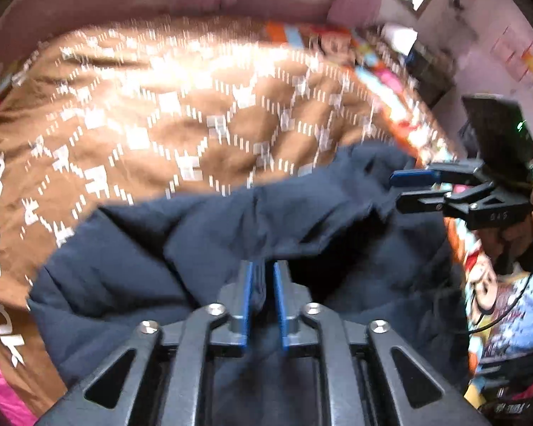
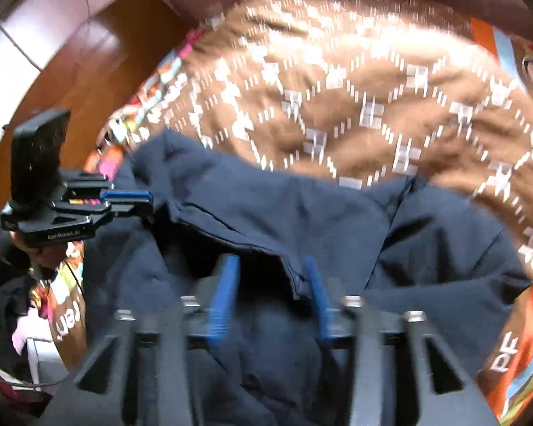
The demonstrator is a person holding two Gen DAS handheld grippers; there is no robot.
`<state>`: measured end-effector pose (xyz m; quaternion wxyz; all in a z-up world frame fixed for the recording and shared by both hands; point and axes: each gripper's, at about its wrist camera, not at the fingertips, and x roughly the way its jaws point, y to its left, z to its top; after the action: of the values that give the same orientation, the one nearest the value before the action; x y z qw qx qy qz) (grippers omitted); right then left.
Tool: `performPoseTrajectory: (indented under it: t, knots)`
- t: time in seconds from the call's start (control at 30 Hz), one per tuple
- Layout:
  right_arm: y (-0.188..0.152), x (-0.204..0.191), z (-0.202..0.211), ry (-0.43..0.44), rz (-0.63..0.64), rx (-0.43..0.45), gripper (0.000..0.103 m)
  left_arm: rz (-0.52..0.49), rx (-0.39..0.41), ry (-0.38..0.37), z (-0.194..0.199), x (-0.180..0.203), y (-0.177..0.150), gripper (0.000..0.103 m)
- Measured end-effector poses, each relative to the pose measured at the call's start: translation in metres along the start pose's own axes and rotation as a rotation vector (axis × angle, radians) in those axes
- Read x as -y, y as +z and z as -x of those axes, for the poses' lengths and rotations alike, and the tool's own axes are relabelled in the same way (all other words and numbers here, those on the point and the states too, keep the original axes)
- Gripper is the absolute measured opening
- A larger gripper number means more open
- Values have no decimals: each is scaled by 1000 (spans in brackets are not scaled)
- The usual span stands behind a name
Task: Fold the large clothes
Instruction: 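Lift the hem with both grippers and fold it toward the hood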
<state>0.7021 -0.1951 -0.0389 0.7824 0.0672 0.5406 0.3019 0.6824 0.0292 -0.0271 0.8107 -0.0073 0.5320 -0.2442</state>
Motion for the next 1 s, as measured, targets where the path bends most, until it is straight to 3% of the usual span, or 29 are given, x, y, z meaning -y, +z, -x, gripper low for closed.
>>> performPoseTrajectory:
  t: [0.07,0.23,0.37,0.53,0.67,0.77,1.0]
  knots:
    - [15,6,4,-10,-25,57,47,39,58,-1,4,-5,14,32]
    - [41,32,-23,-8,-188,107,47,159,79,-3,-31,-15,50,32]
    - [41,31,-60,33,-244,69,28,193,63,-38,-63,-15,53,32]
    - [20,4,-82,39,-115,-36,18,52,-34,-136,-79,5,30,21]
    - [7,-3,-93,28,-24,-152,18,-58,-174,-137,-92,17,8,17]
    - [1,2,-105,31,-33,-200,16,-56,-277,-73,-109,13,0,3]
    - [-6,-9,-131,-28,24,-320,14,-4,-328,-22,-125,16,-5,3]
